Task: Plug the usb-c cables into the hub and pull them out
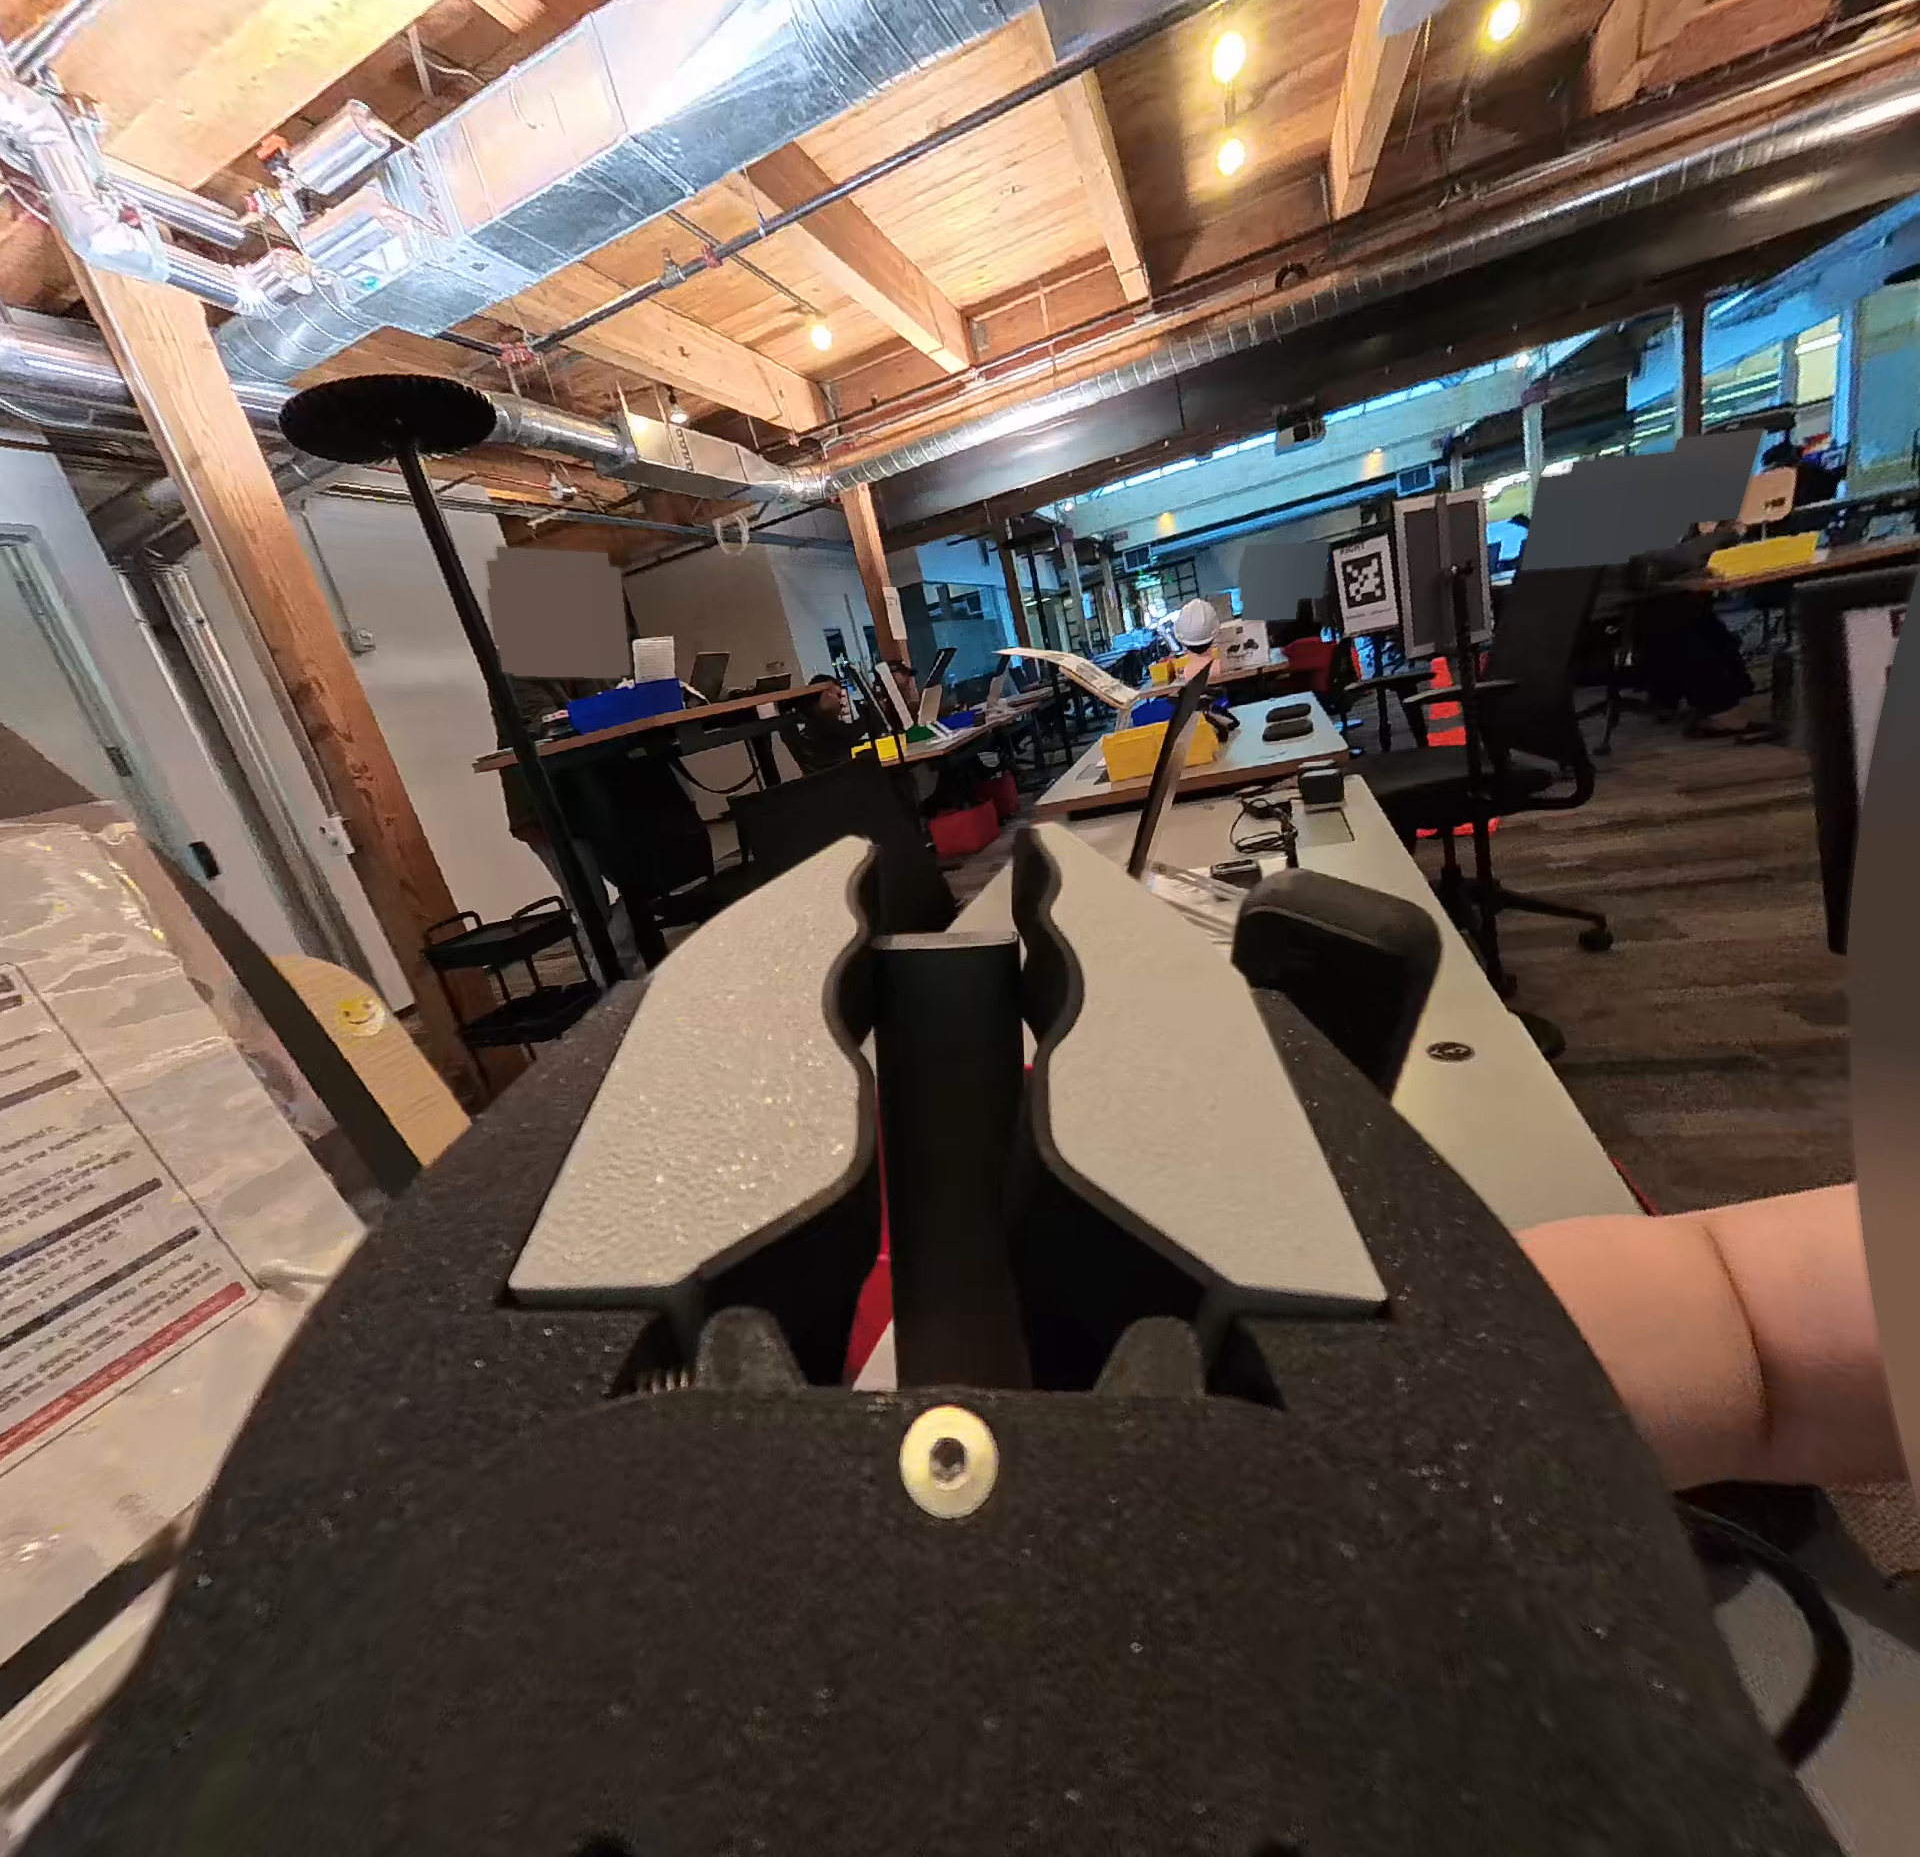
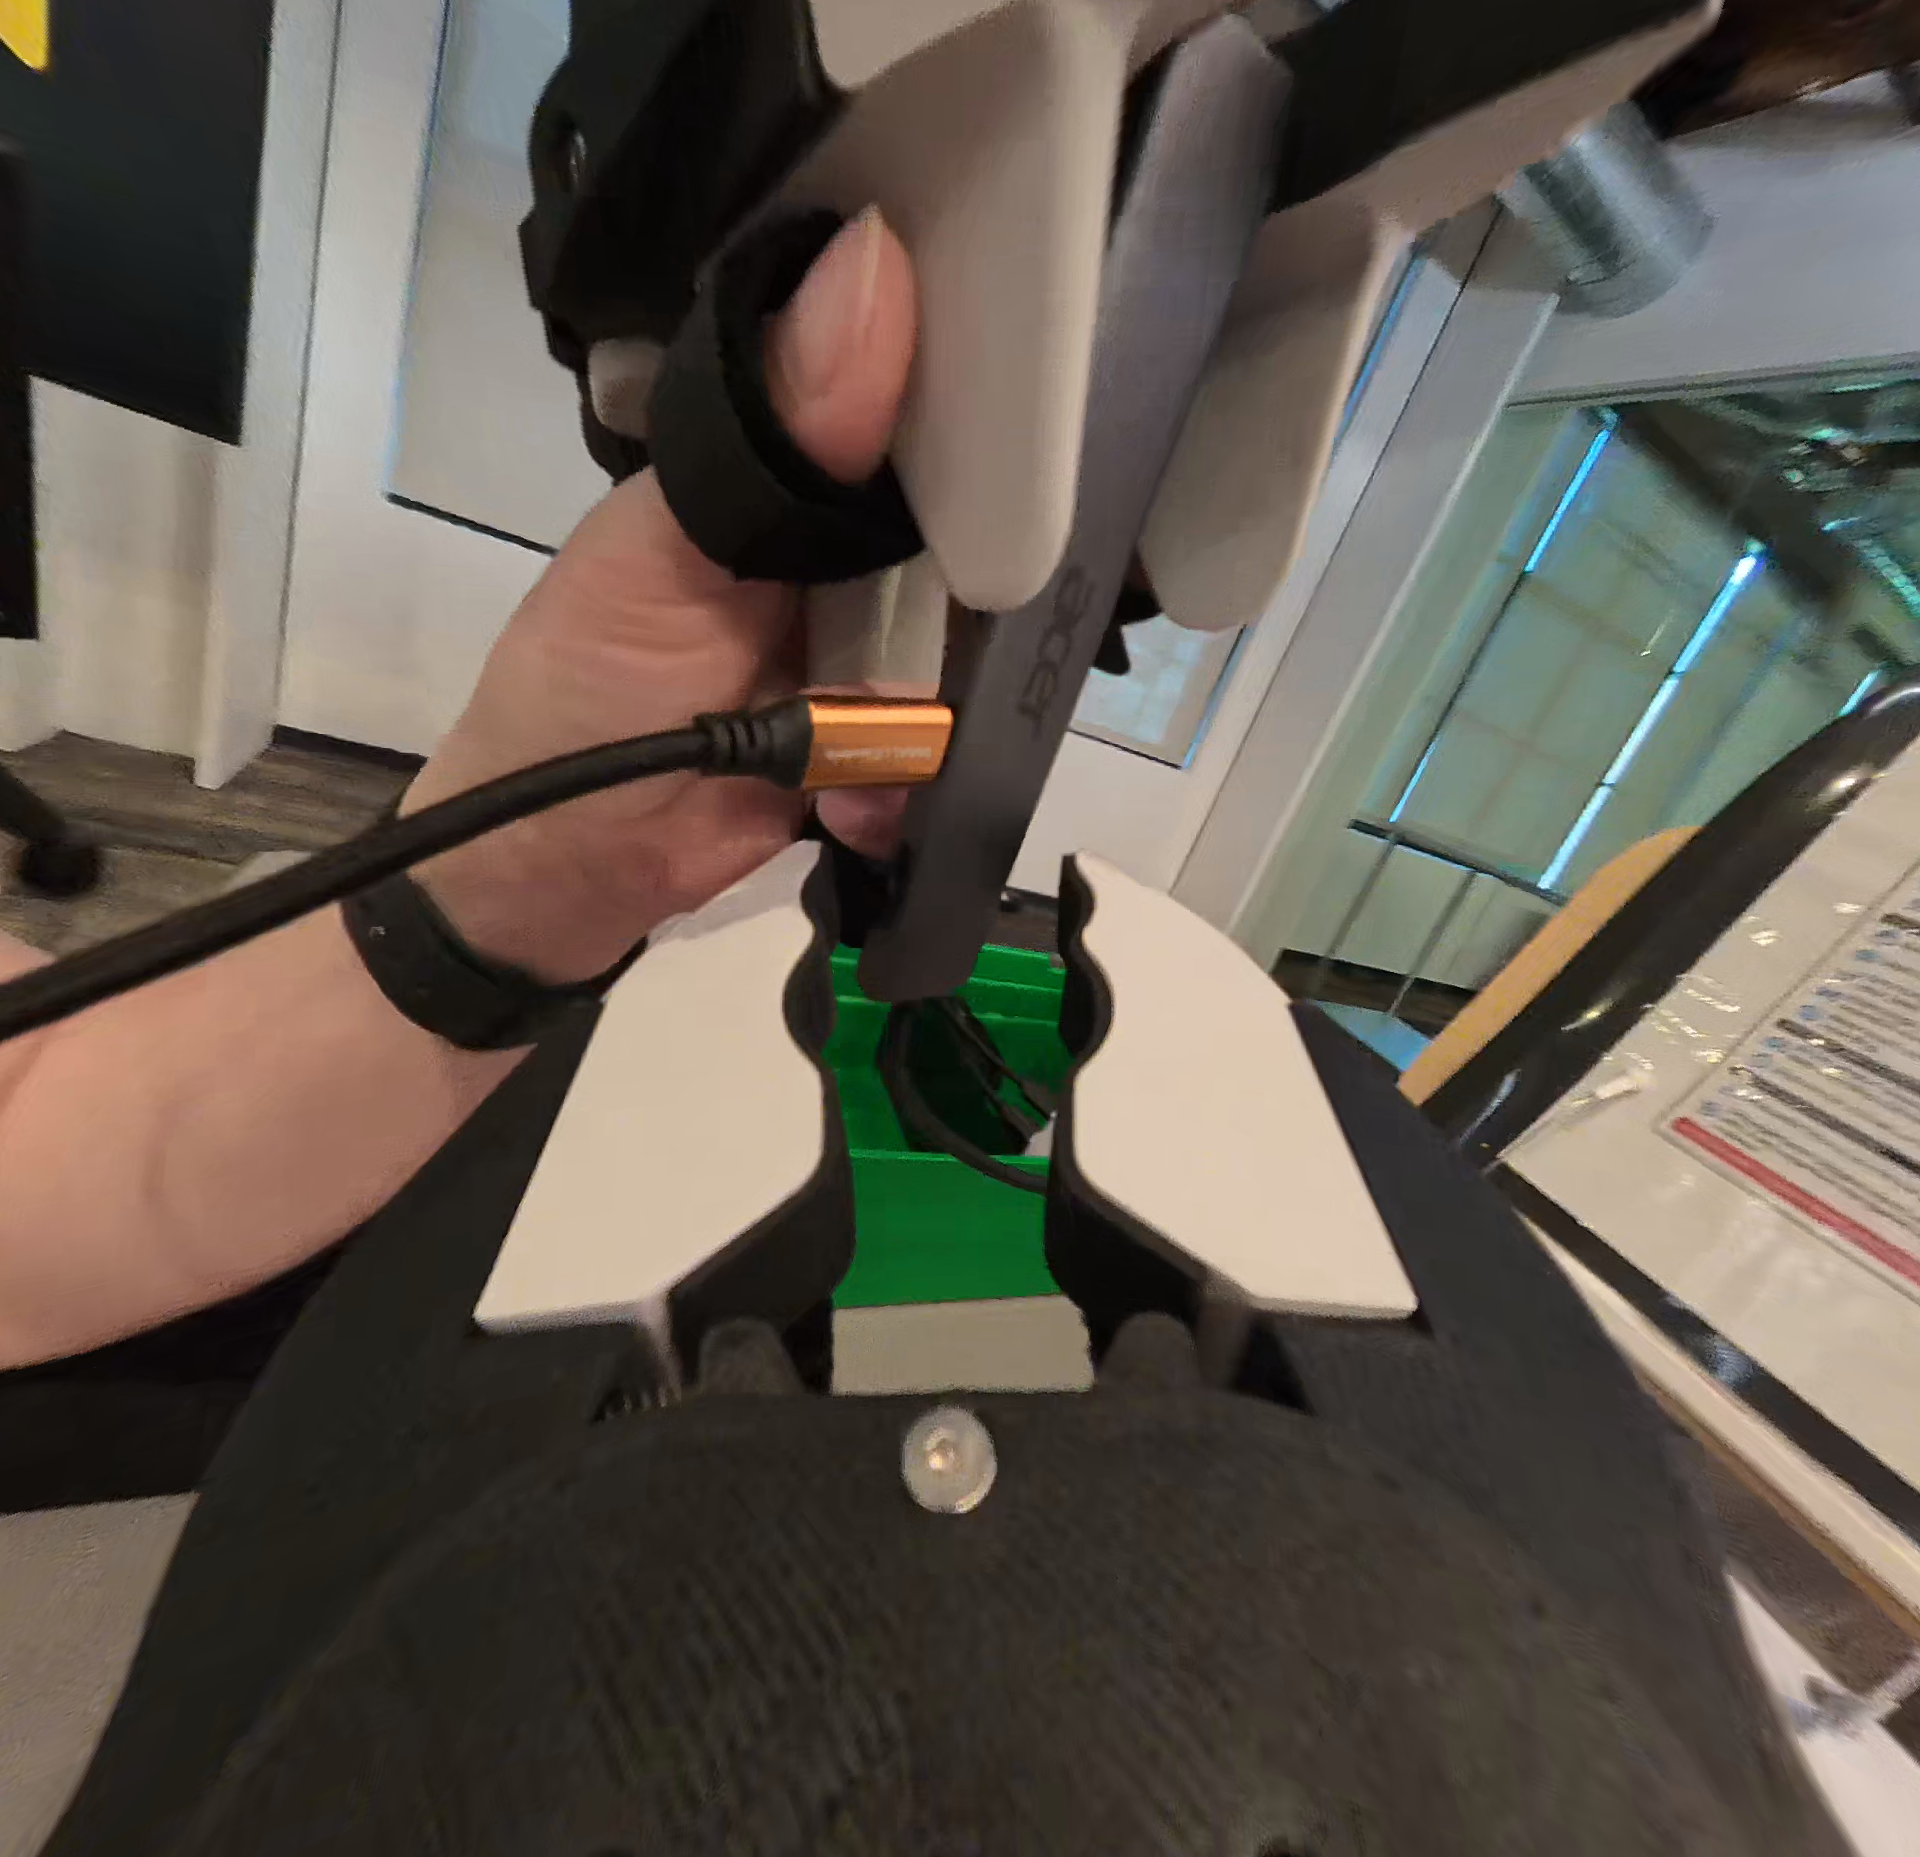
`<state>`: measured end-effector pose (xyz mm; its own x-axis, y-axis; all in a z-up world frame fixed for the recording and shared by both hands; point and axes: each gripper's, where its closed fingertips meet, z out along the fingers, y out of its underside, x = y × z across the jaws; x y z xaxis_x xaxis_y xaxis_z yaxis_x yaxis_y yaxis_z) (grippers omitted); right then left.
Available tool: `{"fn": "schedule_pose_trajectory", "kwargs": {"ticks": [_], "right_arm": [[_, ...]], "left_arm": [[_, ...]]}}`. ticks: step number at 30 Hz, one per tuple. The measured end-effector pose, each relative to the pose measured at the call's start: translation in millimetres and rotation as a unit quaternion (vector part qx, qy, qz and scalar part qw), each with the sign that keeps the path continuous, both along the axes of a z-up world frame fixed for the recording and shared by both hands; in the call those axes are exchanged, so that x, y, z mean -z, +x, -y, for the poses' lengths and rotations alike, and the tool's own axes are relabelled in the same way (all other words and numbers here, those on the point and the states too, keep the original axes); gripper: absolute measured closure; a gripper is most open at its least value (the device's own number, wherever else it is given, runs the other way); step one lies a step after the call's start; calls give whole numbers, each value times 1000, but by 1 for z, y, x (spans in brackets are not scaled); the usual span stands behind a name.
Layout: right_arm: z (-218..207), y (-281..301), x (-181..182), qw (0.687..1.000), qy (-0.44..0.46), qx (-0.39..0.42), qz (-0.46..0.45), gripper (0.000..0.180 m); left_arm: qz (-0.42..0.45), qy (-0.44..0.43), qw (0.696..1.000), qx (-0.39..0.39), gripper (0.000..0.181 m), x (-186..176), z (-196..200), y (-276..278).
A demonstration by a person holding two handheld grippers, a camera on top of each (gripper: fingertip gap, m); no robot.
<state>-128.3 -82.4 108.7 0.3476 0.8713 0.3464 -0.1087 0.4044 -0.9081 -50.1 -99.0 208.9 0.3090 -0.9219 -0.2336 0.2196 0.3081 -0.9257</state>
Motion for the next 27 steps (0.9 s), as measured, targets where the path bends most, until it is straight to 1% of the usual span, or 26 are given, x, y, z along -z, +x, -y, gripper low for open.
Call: {"fn": "schedule_pose_trajectory", "kwargs": {"ticks": [1,2,3,5,7,9,12,15,17,18,19,20,22,24,27], "right_arm": [[0,1,0,1000,3,3,3,141],[3,0,2,1000,2,-6,15,149],[5,0,1,1000,2,-11,21,153],[5,2,1,999,10,-4,41,153],[-6,11,-1,997,29,37,65,155],[-18,27,-10,990,74,110,57,160],[-28,51,-28,960,170,216,43,165],[-27,79,-50,913,262,311,27,168],[-25,86,-52,884,314,341,68,169],[-25,90,-53,860,347,364,90,170],[-24,92,-52,838,379,378,111,172],[-23,93,-52,825,397,383,121,169],[-22,94,-52,824,403,378,125,172],[-21,98,-54,804,426,391,137,171],[-18,102,-55,787,452,388,158,170]], "left_arm": [[-1,4,1000,-6,158,0,-1,0],[2,6,1000,-7,158,0,-1,0],[6,4,1000,1,158,-1,1,0],[6,-2,1000,11,158,-2,3,-1],[2,-4,1000,11,157,-3,4,-4],[13,2,1000,-7,157,-7,3,-9],[-2,7,999,-35,157,-8,0,-17],[-20,-9,999,-24,158,-4,2,-16],[-41,-16,999,-18,158,1,4,-13],[-54,-17,998,-18,158,4,4,-12],[-65,-17,998,-17,158,7,5,-10],[-73,-17,997,-17,157,9,5,-10],[-85,-25,996,-16,156,12,6,-9],[-106,-40,994,-14,155,18,5,-8],[-130,-51,990,-17,156,26,3,-7]]}}
